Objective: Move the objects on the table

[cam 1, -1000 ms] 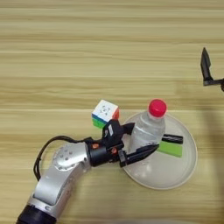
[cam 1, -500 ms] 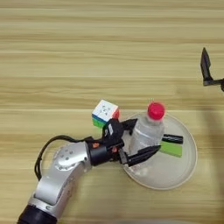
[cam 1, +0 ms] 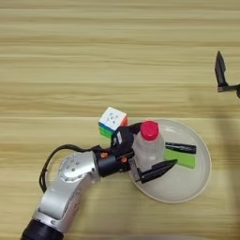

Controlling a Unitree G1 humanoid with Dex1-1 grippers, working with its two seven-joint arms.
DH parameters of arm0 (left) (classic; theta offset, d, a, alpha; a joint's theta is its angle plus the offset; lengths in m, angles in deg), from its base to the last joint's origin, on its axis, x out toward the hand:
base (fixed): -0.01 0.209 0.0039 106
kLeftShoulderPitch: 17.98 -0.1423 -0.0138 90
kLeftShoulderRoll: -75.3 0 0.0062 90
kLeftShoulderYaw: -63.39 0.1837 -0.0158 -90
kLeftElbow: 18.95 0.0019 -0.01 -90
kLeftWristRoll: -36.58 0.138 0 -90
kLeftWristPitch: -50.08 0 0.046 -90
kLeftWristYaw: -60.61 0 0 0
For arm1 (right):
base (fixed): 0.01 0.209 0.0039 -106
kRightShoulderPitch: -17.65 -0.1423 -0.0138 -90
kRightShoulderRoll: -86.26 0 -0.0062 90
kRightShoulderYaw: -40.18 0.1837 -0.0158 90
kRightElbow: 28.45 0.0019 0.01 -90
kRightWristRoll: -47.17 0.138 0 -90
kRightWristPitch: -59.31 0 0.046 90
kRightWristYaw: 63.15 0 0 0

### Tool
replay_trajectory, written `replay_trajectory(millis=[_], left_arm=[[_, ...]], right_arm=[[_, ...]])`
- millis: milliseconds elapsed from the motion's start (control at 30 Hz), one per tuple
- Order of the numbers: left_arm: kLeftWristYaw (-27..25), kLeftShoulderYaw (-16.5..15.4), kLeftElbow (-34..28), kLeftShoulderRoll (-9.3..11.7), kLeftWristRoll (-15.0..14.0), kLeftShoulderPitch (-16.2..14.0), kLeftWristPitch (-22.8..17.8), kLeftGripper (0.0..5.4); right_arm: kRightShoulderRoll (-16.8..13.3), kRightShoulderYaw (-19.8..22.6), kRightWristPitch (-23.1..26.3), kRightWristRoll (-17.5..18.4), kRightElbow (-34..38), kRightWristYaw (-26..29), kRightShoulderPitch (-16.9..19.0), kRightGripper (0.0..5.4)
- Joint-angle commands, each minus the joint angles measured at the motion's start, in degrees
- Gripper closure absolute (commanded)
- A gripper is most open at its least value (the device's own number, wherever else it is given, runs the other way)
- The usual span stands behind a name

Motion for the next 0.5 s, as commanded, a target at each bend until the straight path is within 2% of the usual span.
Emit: replay_trajectory(millis=[33, 233, 500], left_arm=[[0.04, 0.12, -0.27, 0.13, 0.34, 0.53, 0.6, 0.01], [0.76, -0.73, -2.45, 0.07, -0.24, 0.71, 0.62, 0.01], [4.94, -4.18, -8.16, -2.15, -3.6, 1.91, -0.06, 0.01]], right_arm=[[-0.31, 0.11, 0.14, -0.03, -0.42, 0.1, -0.68, 0.0], [-0.35, 0.16, -0.04, 0.04, -0.73, 0.17, -0.8, 0.0], [-0.44, 0.18, -0.32, 0.02, -1.06, 0.24, -1.03, 0.0]])
